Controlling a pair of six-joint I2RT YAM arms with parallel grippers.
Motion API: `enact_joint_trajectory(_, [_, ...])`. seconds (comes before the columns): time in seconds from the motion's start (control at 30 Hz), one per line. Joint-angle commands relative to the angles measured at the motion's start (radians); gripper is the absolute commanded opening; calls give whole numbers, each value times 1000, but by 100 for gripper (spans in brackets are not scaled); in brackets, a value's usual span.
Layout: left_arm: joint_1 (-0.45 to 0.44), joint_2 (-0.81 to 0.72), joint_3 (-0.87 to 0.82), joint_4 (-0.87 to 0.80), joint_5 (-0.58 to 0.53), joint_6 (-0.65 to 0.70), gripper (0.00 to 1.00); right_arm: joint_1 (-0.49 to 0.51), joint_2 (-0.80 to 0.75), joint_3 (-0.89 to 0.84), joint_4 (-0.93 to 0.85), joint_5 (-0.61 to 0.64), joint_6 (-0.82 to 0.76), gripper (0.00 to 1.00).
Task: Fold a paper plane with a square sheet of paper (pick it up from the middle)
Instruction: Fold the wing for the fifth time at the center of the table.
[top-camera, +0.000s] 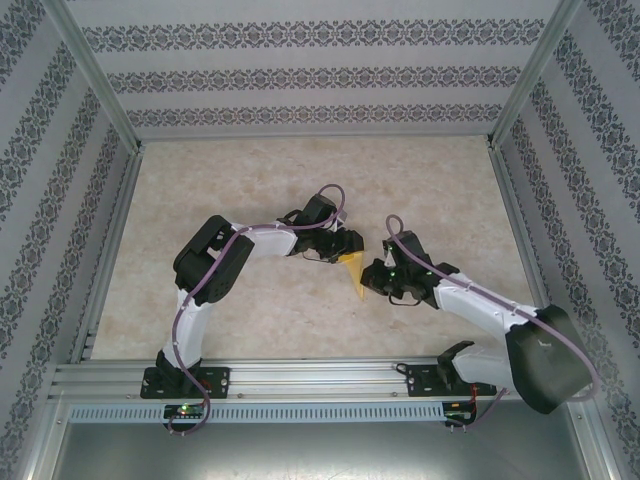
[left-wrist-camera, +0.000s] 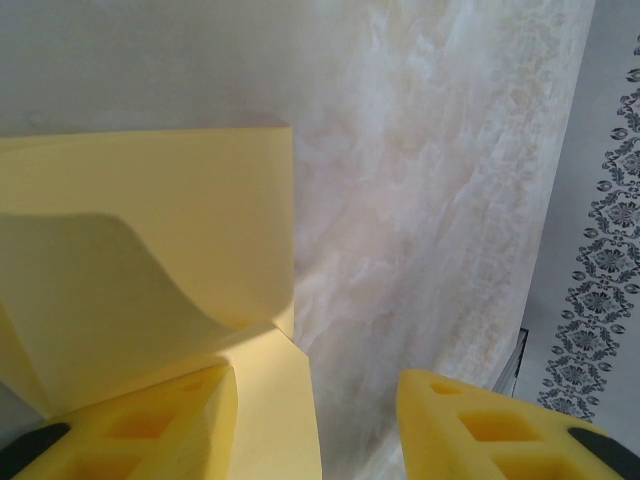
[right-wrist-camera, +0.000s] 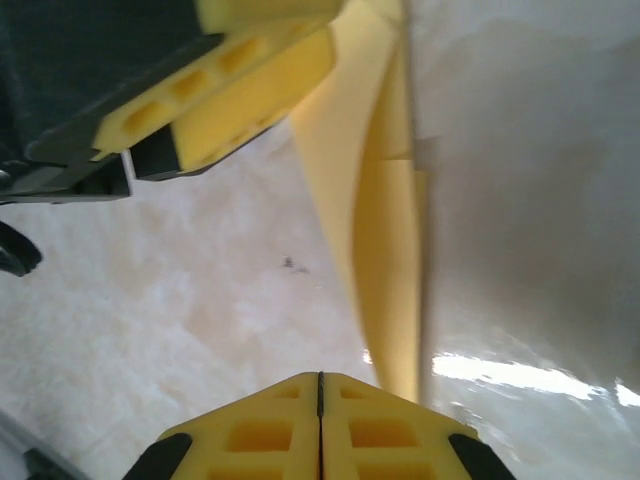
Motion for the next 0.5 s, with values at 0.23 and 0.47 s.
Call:
enact_joint_trajectory(0.23, [-6,72,-25,-127,-43,33,48,61,208,60,124,-76,5,4])
enact_joint_trajectory(0.47, [-5,74,-27,-127,-45,33,48,3,202,-5,75,-62,-21,3])
